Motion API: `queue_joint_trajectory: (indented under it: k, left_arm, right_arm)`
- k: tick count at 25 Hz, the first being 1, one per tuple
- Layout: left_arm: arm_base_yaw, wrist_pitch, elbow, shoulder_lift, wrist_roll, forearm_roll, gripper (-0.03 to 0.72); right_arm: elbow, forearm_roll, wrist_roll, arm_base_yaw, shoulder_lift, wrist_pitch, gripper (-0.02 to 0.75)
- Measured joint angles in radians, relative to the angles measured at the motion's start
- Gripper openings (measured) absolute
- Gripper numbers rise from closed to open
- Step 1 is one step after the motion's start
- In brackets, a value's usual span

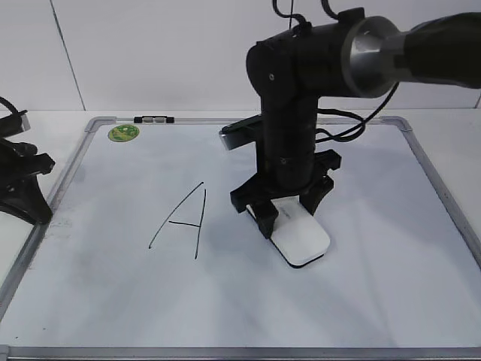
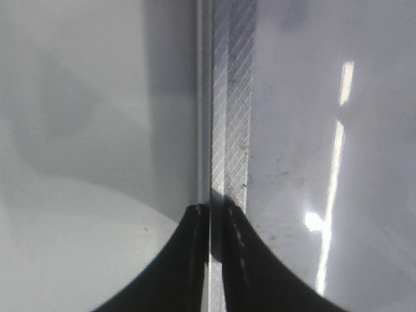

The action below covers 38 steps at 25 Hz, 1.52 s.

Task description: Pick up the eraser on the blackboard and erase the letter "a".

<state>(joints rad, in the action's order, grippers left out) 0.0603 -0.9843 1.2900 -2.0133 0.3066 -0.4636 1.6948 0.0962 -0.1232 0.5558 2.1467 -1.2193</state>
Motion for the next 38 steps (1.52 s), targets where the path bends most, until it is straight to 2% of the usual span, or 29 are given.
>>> queue_joint_trajectory:
  k: [6,10,16,25,31,38]
  left_arm:
    - [0.000,0.000,0.000,0.000,0.000,-0.002,0.035]
    - [0.000,0.000,0.000,0.000,0.000,-0.002,0.035]
    - [0.000,0.000,0.000,0.000,0.000,-0.002,0.035]
    - [0.000,0.000,0.000,0.000,0.000,-0.004,0.036]
    - [0.000,0.000,0.000,0.000,0.000,-0.006,0.036]
    - [0.000,0.000,0.000,0.000,0.000,-0.009,0.038]
  right_arm:
    - [0.001,0.000,-0.002,-0.064,0.000,0.000,0.535]
    - [-0.001,0.000,-0.004,-0.069,-0.007,0.005,0.535]
    - [-0.010,0.066,-0.041,-0.076,-0.119,0.003,0.535]
    - [-0.013,0.225,-0.177,-0.076,-0.288,0.001,0.535]
    - [-0.147,0.365,-0.304,-0.081,-0.385,0.006,0.535]
    - [-0.352,0.385,-0.347,-0.177,-0.494,0.046,0.535]
